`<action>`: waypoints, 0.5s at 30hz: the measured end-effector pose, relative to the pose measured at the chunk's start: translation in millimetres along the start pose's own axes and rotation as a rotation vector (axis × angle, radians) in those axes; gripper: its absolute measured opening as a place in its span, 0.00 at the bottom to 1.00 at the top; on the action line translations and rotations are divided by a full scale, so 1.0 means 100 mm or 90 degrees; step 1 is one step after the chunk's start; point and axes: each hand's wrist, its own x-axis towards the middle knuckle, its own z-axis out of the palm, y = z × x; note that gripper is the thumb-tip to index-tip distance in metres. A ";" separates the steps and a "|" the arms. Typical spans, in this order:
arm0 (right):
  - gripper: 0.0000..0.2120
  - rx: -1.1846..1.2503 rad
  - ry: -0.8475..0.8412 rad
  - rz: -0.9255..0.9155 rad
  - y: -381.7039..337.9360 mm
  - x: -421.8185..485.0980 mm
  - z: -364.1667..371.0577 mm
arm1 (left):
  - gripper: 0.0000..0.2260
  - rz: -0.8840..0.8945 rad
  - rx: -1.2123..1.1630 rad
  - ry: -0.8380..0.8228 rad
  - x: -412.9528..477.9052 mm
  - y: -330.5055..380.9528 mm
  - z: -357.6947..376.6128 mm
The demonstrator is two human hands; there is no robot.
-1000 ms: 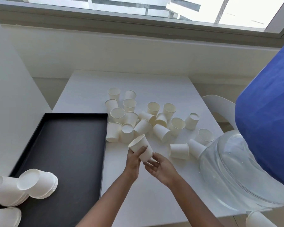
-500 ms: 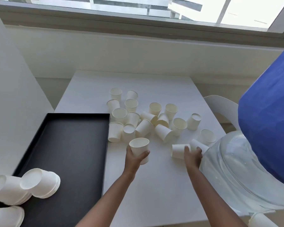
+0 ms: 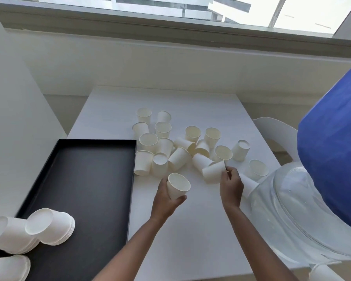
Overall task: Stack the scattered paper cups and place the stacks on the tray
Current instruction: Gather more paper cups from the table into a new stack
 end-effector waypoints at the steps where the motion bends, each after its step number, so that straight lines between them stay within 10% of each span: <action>1: 0.08 0.009 0.004 -0.059 -0.09 -0.06 0.01 | 0.29 0.008 0.022 0.004 0.00 0.00 0.00; 9: 0.06 -0.021 -0.123 -0.432 -0.38 -0.47 0.17 | 0.30 0.049 0.043 0.020 0.02 0.05 -0.01; 15: 0.07 -0.066 -0.249 -0.474 -0.27 -0.58 0.26 | 0.29 0.086 -0.006 0.027 0.04 0.09 -0.04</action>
